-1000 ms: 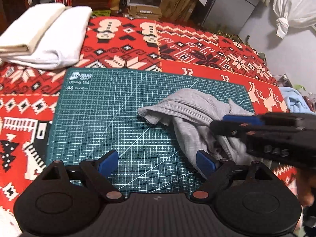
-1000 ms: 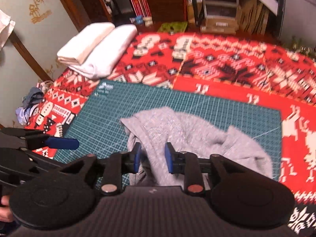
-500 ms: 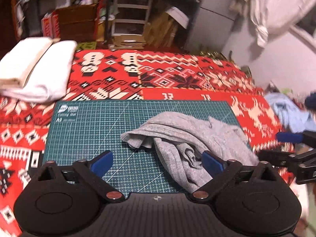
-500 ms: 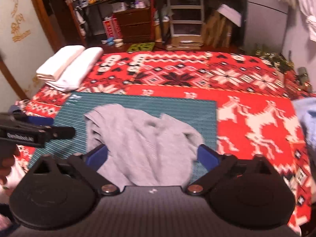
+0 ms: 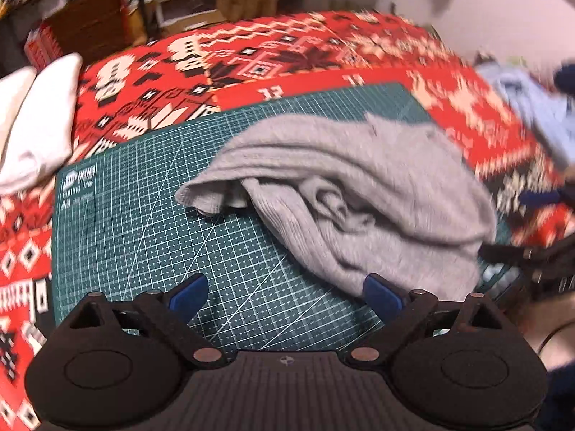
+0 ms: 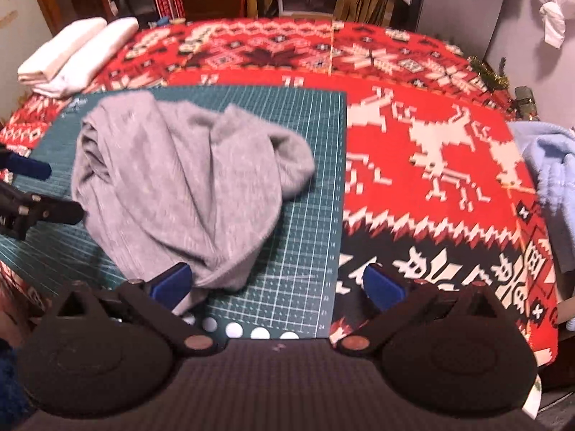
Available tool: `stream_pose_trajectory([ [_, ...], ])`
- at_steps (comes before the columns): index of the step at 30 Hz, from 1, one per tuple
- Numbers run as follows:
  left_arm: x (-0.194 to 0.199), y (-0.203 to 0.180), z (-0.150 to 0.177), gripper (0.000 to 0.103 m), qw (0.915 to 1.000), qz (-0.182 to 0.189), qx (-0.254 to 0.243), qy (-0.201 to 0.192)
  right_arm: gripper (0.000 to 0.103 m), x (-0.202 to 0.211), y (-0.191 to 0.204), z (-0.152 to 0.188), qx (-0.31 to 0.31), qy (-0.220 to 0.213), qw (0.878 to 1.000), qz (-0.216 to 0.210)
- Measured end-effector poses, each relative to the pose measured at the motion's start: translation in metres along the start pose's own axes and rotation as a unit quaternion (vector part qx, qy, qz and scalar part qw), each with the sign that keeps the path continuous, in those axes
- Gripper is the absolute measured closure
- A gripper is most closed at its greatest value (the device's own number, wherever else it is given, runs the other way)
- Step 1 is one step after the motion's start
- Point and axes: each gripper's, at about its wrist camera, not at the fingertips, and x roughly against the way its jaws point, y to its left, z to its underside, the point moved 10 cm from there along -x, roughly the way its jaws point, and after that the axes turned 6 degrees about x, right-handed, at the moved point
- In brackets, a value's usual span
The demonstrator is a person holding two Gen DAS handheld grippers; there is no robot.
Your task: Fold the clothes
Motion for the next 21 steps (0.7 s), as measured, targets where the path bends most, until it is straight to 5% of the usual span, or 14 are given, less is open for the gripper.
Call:
stream_pose_trajectory([
  [5,-0.017,0.004,0.007,0.011,0.9998,-0.004,-0.018,0.012,0.0,-0.018,-0.008,0.008,-0.017,0.021,1.0,0.002],
  [12,-0.028,0.016,0.003,0.0,0.9994,0.007,-0.034,0.0,0.0,-0.023,-0.008,0.009,0.018,-0.023,1.0,0.009],
  [21,-0.027,0.013,0.0,0.0,0.9984,0.018,-0.051,-0.015,0.0,-0.019,-0.004,0.008,0.023,-0.043,0.999,0.008],
])
